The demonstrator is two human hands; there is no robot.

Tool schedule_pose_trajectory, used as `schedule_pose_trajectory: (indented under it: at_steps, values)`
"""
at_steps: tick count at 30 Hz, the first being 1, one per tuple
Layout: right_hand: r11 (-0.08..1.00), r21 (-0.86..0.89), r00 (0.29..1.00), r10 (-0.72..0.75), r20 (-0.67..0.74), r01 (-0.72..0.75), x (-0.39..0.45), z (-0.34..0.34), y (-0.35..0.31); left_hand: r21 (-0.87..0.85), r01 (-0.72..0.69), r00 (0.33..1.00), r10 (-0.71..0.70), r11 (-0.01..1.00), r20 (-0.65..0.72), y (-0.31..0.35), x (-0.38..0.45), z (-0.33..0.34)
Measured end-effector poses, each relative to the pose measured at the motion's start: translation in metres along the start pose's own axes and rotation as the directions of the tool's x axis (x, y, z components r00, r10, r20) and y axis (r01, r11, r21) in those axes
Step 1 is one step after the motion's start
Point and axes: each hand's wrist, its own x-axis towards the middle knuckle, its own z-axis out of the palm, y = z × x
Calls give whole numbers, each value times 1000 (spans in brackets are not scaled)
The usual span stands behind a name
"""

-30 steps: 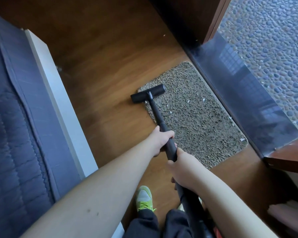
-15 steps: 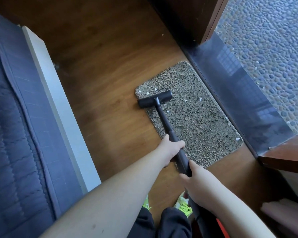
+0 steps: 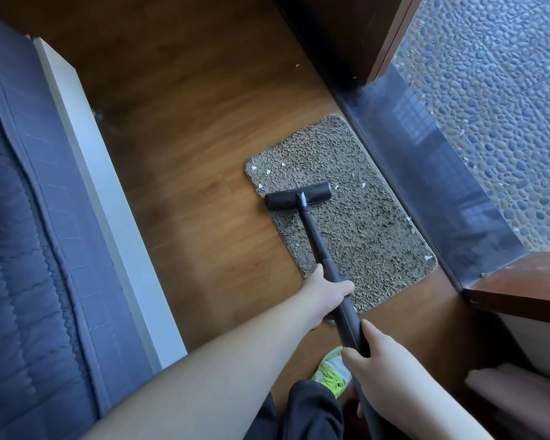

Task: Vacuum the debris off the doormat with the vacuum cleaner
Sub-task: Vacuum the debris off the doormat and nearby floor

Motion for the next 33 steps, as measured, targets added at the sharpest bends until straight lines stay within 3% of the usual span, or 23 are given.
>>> schedule_pose_trajectory:
  at_steps: [13,18,21,27,33]
  values:
    - [995,84,999,45,-7,-44,-17,9,25,-4,-3,999,3,1000,53,-26,-1,16]
    - [999,-39,999,36,-29,-37,-16,20,23,-3,-6,999,6,1000,54,-34,0,13]
    - [986,-116,993,120,19,-117,-9,35,18,16,-8,999,7,1000,50,-37,-4,7]
    - [983,117,989,144,21,-145,-14,47,26,79,3,999,-6,997,35,-40,-10,6]
    - [968,207,990,137,36,-141,-23,47,47,81,20,1000,-20,997,-2,-51,-15,22]
